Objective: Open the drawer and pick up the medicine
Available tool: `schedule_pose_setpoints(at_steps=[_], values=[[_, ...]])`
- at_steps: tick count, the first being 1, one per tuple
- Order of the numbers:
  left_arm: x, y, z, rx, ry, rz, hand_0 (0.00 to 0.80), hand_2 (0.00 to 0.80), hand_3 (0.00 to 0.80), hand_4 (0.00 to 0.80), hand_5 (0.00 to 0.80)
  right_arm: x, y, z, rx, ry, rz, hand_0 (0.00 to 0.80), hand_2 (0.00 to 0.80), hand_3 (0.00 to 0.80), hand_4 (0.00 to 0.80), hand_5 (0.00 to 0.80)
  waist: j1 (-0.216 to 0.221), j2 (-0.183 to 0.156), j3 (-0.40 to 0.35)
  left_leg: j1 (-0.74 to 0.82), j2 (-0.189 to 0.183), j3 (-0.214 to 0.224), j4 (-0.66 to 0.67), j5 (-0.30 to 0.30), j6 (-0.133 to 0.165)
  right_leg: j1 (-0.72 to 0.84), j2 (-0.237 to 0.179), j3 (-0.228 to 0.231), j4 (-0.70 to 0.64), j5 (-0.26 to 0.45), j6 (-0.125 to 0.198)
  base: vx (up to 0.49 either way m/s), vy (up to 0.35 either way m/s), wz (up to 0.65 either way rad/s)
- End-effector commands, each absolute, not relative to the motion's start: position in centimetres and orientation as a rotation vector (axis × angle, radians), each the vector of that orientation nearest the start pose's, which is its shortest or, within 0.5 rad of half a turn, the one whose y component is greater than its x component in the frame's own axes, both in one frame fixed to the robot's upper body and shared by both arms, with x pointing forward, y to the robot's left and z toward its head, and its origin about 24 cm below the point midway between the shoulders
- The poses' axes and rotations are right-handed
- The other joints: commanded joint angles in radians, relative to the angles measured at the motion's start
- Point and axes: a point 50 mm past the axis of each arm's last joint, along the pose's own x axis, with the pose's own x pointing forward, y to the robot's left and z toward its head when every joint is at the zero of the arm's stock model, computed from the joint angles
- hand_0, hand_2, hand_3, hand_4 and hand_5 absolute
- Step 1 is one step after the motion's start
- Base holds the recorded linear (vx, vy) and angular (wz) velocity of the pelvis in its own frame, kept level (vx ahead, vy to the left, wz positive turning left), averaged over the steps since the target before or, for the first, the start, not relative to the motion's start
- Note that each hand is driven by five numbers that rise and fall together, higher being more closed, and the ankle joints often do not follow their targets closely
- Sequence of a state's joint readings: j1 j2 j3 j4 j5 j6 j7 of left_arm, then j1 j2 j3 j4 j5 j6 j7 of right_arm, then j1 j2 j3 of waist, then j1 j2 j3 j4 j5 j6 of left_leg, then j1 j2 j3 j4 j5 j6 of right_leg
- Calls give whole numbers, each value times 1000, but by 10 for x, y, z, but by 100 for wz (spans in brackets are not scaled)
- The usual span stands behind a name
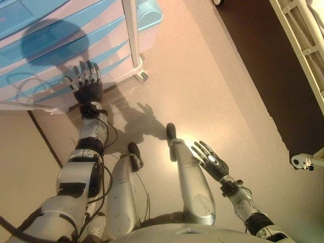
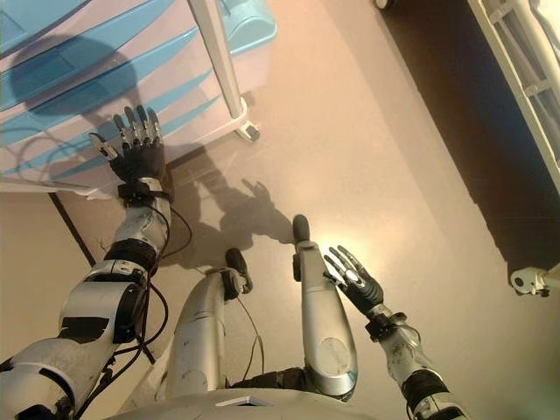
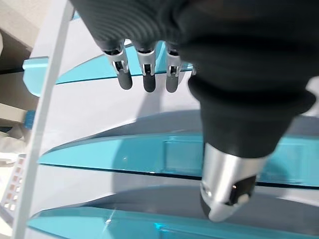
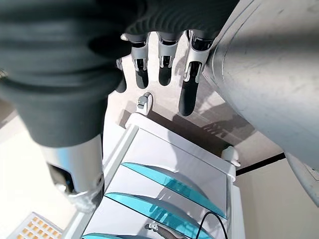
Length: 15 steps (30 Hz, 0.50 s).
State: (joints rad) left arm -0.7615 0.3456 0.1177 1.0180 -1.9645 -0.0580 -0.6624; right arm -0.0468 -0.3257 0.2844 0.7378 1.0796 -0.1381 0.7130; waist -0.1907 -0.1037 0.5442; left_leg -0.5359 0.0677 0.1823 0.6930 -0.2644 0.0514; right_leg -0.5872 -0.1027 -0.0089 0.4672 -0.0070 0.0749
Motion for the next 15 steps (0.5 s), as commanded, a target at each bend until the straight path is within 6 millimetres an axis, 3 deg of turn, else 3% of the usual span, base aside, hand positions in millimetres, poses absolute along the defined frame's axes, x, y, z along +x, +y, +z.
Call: schedule_pose_setpoints(at_steps=[1, 9, 15], values=[[356, 265, 94, -1594, -665, -108, 0, 0, 0, 0, 0, 177, -161, -87, 796, 449, 462, 0, 0, 0, 0, 0, 21, 19, -24, 26, -61, 11, -185, 34, 3, 15, 28, -36, 69, -133, -13, 0, 0, 0], [347, 278, 86, -1594, -722, -63, 0, 0, 0, 0, 0, 179, -161, -85, 793, 449, 458, 0, 0, 0, 0, 0, 35, 15, -24, 22, -64, -1, -191, 39, 4, 15, 30, -46, 69, -135, -14, 0, 2, 0], [345, 292, 96, -1560, -791, -54, 0, 0, 0, 0, 0, 180, -165, -84, 775, 452, 456, 0, 0, 0, 0, 0, 39, 21, -24, 20, -65, 2, -193, 41, 3, 14, 24, -50, 67, -136, -15, -2, 38, 5]])
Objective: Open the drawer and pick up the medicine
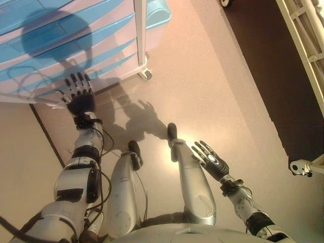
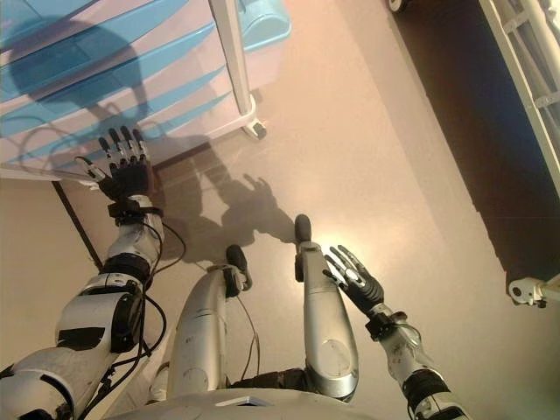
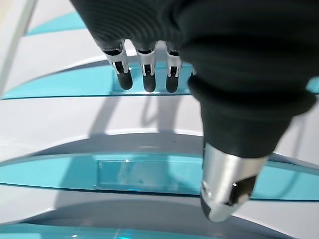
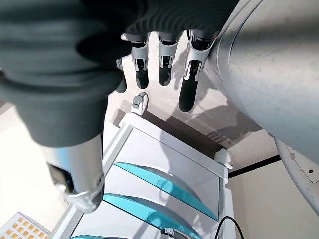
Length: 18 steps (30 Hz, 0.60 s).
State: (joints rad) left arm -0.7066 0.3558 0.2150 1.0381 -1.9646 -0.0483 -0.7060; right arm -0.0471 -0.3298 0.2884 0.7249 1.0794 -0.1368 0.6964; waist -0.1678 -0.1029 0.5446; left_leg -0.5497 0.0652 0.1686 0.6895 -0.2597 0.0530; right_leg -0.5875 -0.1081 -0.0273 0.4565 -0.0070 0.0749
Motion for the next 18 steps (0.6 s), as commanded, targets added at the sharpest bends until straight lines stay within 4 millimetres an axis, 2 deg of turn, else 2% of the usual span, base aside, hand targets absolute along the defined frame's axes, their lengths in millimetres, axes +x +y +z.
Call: schedule_pose_setpoints(at_steps=[1, 9, 18], values=[[344, 294, 98, -1551, -801, -54, 0, 0, 0, 0, 0, 181, -166, -84, 772, 451, 455, 0, 0, 0, 0, 0, 17, 21, -25, 33, -63, 16, -189, 37, 1, 12, 29, -32, 78, -136, -15, -3, 44, 1], [344, 307, 119, -1483, -868, -94, 0, 0, 0, 0, 0, 179, -174, -84, 741, 458, 451, 0, 0, 0, 0, 0, 21, 34, -25, 28, -66, 20, -186, 36, 2, 5, 22, -34, 84, -138, -17, -6, 37, 3], [346, 315, 134, -1443, -860, -101, 0, 0, 0, 0, 0, 179, -180, -84, 726, 456, 440, 0, 0, 0, 0, 0, 22, 43, -25, 25, -66, 24, -184, 37, 2, 0, 16, -36, 89, -140, -18, -4, 12, 4]])
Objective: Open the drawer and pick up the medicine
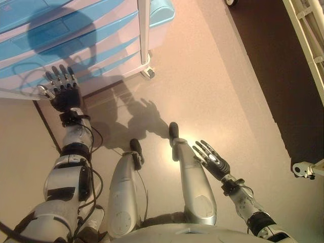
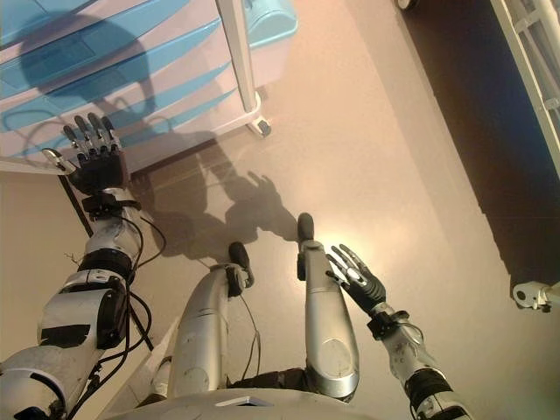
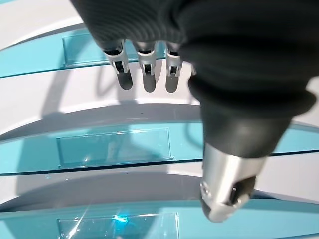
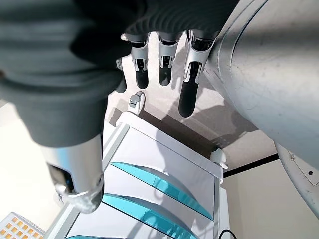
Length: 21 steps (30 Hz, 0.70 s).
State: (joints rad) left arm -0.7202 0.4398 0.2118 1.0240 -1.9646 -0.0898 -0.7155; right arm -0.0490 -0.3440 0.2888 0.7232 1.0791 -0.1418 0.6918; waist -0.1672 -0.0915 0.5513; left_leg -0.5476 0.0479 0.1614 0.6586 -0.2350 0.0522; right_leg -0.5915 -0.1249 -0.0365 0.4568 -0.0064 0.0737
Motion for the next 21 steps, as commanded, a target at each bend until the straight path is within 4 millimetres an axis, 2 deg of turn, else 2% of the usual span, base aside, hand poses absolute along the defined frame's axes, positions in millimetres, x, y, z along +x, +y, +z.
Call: schedule_pose_setpoints(at_steps=[1, 12, 21], values=[[346, 317, 136, -1439, -855, -101, 0, 0, 0, 0, 0, 179, -181, -84, 726, 456, 439, 0, 0, 0, 0, 0, 21, 32, -31, 23, -47, 32, -152, 12, 2, 5, 32, -27, 88, -141, -17, 0, 0, 0], [349, 328, 161, -1383, -869, -135, 0, 0, 0, 0, 0, 177, -190, -85, 702, 462, 438, 0, 0, 0, 0, 0, 11, 41, -31, 18, -43, 39, -145, 11, 3, -6, 28, -20, 93, -140, -19, 0, 13, -1], [355, 319, 180, -1333, -872, -242, 0, 0, 0, 0, 0, 176, -195, -84, 681, 469, 441, 0, 0, 0, 0, 0, 5, 52, -31, 17, -47, 43, -146, 13, 2, -13, 22, -14, 94, -137, -19, 0, 3, 0]])
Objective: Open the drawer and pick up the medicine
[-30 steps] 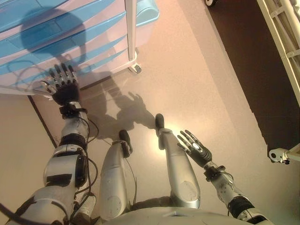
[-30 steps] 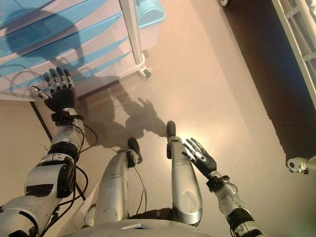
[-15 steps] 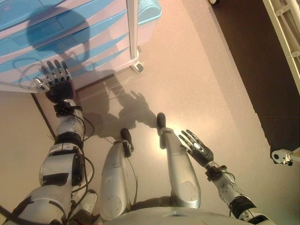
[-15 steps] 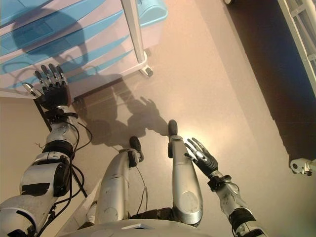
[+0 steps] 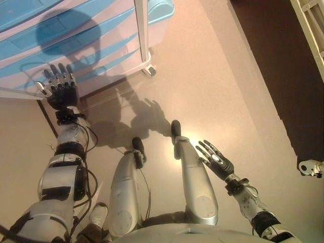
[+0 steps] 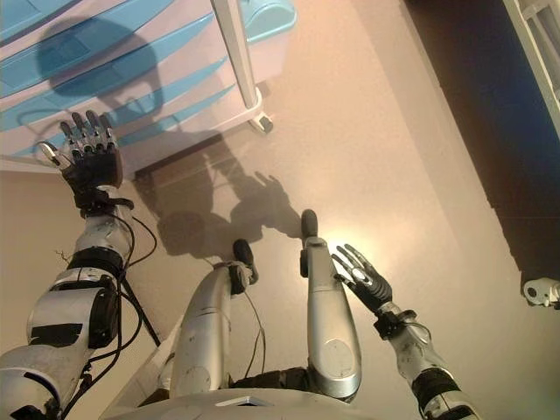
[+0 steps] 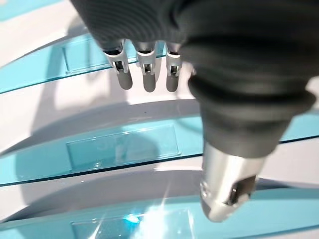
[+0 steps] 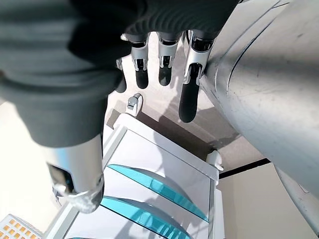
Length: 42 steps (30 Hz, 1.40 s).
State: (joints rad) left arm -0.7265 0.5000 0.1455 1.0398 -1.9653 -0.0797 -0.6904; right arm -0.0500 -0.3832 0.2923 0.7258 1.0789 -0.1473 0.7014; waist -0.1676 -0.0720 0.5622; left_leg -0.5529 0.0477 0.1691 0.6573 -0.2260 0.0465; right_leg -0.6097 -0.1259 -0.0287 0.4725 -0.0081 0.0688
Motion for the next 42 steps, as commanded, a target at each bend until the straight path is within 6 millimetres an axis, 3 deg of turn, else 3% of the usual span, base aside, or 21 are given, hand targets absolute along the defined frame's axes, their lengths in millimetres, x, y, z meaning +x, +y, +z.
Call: schedule_pose_setpoints(at_steps=[1, 22, 34, 36, 42], values=[[356, 317, 181, -1330, -868, -252, 0, 0, 0, 0, 0, 176, -195, -84, 679, 471, 440, 0, 0, 0, 0, 0, 5, 35, -42, 23, -48, 35, -146, 6, 7, 5, 23, -22, 79, -135, -14, 0, 0, 0], [368, 286, 238, -1248, -922, -485, 0, 0, 0, 0, 0, 173, -203, -86, 662, 493, 440, 0, 0, 0, 0, 0, -2, 47, -42, 29, -54, 32, -141, 4, 5, 5, 13, -14, 89, -137, -16, 7, -1, 0], [365, 287, 266, -1198, -1030, -500, 0, 0, 0, 0, 0, 169, -210, -88, 648, 508, 433, 0, 0, 0, 0, 0, -4, 48, -42, 38, -57, 32, -138, 1, 2, 15, 9, -13, 82, -137, -19, 3, 0, 0], [361, 289, 271, -1182, -1083, -495, 800, 800, 800, 800, 800, 169, -211, -89, 650, 506, 429, 0, 0, 0, 0, 0, -1, 47, -42, 39, -58, 30, -138, 0, 1, 17, 9, -14, 78, -137, -19, 11, -7, -4], [356, 289, 276, -1145, -1156, -523, 800, 800, 800, 800, 800, 167, -211, -89, 654, 501, 427, 0, 0, 0, 0, 0, 6, 45, -42, 45, -58, 24, -146, 6, -3, 27, 11, -20, 74, -138, -21, 0, 0, 0]])
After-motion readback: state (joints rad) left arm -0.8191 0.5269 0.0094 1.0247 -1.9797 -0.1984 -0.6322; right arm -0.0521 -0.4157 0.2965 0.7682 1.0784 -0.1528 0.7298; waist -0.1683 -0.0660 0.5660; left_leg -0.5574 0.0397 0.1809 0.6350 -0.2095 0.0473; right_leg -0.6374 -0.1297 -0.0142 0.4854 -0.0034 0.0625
